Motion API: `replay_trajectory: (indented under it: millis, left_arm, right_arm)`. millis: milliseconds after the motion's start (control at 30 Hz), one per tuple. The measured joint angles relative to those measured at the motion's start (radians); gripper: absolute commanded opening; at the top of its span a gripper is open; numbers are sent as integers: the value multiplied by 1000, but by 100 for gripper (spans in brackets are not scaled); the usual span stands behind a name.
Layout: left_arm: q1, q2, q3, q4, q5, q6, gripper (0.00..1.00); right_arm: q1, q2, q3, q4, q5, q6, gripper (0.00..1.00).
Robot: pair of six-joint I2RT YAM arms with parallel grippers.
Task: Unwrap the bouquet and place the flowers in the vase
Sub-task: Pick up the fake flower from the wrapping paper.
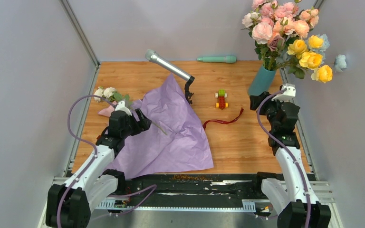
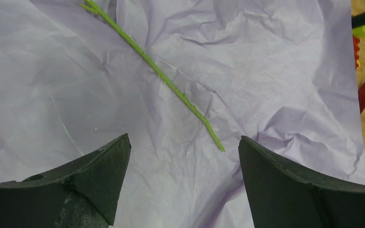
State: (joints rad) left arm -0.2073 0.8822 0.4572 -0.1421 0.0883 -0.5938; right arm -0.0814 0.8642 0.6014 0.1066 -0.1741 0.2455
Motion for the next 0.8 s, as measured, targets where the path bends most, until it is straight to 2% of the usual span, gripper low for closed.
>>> replay_trajectory:
  millis: [67, 167, 433, 800]
  left_arm:
    - [0, 34, -19, 56, -10, -44, 85]
    - [0, 102, -32, 151, -32, -113, 74]
    - [0, 224, -63, 346, -69, -229, 63]
    - [0, 379, -62, 472, -105, -254, 59]
  right_arm:
    - [0, -19, -6, -31, -22, 19, 59]
    - [0, -35, -21, -92, -63, 50, 58]
    - [0, -36, -32, -163, -133, 74, 59]
    - [0, -34, -32, -176, -153, 76, 59]
